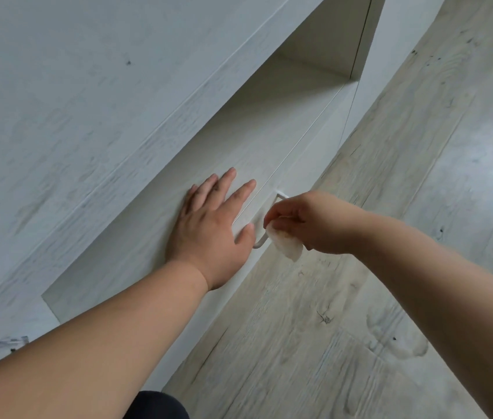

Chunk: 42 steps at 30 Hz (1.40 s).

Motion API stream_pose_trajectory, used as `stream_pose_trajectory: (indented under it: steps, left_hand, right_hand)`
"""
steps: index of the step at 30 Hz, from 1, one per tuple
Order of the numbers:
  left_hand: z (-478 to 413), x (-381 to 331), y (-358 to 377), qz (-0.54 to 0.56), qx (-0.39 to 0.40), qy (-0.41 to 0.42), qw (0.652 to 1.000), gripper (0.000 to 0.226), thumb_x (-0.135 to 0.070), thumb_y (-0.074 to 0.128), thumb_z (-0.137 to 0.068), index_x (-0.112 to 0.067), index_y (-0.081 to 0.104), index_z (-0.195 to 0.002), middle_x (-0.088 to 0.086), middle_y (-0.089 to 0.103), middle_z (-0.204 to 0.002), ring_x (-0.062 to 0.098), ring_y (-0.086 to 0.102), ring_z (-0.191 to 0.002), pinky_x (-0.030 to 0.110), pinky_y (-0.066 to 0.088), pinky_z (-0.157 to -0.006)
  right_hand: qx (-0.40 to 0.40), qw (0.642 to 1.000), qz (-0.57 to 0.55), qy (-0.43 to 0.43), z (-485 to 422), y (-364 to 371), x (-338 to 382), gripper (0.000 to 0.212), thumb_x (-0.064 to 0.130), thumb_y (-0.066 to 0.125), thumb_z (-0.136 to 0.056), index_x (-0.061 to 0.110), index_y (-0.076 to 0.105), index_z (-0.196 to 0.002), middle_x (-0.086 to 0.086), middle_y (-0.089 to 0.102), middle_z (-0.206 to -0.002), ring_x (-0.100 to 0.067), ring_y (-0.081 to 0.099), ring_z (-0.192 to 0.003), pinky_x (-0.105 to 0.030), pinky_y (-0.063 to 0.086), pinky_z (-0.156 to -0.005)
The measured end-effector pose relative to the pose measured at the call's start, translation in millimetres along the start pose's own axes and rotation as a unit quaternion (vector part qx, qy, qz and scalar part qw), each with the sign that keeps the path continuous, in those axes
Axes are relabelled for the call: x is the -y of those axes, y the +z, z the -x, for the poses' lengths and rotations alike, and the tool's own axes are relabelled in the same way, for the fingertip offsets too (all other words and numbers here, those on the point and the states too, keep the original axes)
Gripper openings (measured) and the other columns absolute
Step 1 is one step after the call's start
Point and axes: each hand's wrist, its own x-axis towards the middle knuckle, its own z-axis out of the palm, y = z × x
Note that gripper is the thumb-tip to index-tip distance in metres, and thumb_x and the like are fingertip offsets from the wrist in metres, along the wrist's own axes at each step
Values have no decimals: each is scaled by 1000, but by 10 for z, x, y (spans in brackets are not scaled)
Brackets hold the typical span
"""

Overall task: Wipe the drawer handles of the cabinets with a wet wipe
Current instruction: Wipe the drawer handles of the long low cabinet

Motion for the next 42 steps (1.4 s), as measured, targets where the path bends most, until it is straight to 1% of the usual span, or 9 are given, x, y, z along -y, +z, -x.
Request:
stream_pose_trajectory:
  steps: [4, 6, 12, 16, 21, 26, 30, 33, 42]
  left_hand:
    - [-3, 1, 0, -1, 1, 0, 1000, 71, -53, 32, -94, -46, 15, -163, -16, 1, -174, 11, -4, -159, 39, -2, -131]
    - [-3, 0, 2, -2, -1, 0, 1000, 71, -53, 32, -94, -46, 16, -163, -15, 2, -174, 12, -3, -159, 39, 0, -131]
    - [-4, -5, -2, -1, -1, -1, 1000, 72, -52, 33, -93, -45, 17, -163, -14, 4, -174, 12, -1, -159, 40, 1, -131]
    - [-1, -14, -3, -1, 0, -1, 1000, 72, -51, 34, -93, -44, 19, -163, -14, 5, -174, 12, -1, -159, 39, 0, -131]
    - [-4, -5, -1, -1, -1, 0, 1000, 71, -52, 35, -93, -45, 19, -163, -15, 5, -174, 12, 0, -159, 38, -1, -131]
    - [-1, 9, 10, -2, -5, 4, 1000, 73, -55, 30, -91, -43, 21, -163, -13, 8, -174, 14, 3, -159, 41, 5, -131]
    - [-6, -6, -2, -7, -7, 0, 1000, 74, -57, 25, -90, -44, 19, -163, -13, 7, -174, 13, 2, -159, 39, 2, -131]
    - [-5, -7, -7, 1, -4, -4, 1000, 74, -58, 24, -89, -46, 18, -162, -14, 5, -174, 11, -1, -159, 36, -1, -130]
    - [3, 11, 19, 9, -12, -9, 1000, 71, -57, 30, -92, -45, 23, -161, -15, 8, -173, 12, 2, -159, 38, 4, -131]
  right_hand:
    - [-50, 999, -2, -5, -76, -161, -143, 20, 29, 58, -104, 33, 77, -107, 16, 73, -90, 3, 64, -71, -9, 47, -59]
    - [-55, 997, 40, -22, -87, -195, -161, 23, 25, 56, -104, 34, 77, -110, 15, 73, -94, 0, 66, -81, -6, 45, -62]
    - [-44, 980, 180, -73, -131, -256, -184, 46, 8, 53, -99, 39, 70, -129, 6, 76, -106, -16, 68, -91, -31, 54, -75]
    - [-47, 997, 51, -25, -105, -255, -169, 36, 18, 52, -105, 43, 74, -118, 18, 73, -108, -2, 68, -88, -17, 56, -74]
    - [-23, 998, -55, 1, -129, -227, -197, 32, 13, 53, -101, 34, 77, -104, 14, 72, -92, 6, 62, -66, -12, 51, -59]
    - [21, 995, 77, -57, -134, -311, -221, 24, 25, 50, -106, 38, 67, -116, 21, 61, -86, 8, 57, -72, -7, 41, -58]
    - [53, 964, 237, -111, -230, -391, -214, 27, 32, 47, -108, 43, 61, -129, 8, 67, -91, -12, 60, -77, -33, 54, -70]
    - [99, 940, 296, -141, -288, -463, -158, 35, 30, 48, -108, 50, 56, -136, 9, 70, -106, -16, 62, -89, -31, 53, -74]
    - [117, 875, 407, -236, -525, -691, -85, 23, 34, 55, -100, 48, 60, -117, 17, 66, -99, -19, 62, -86, -38, 58, -72]
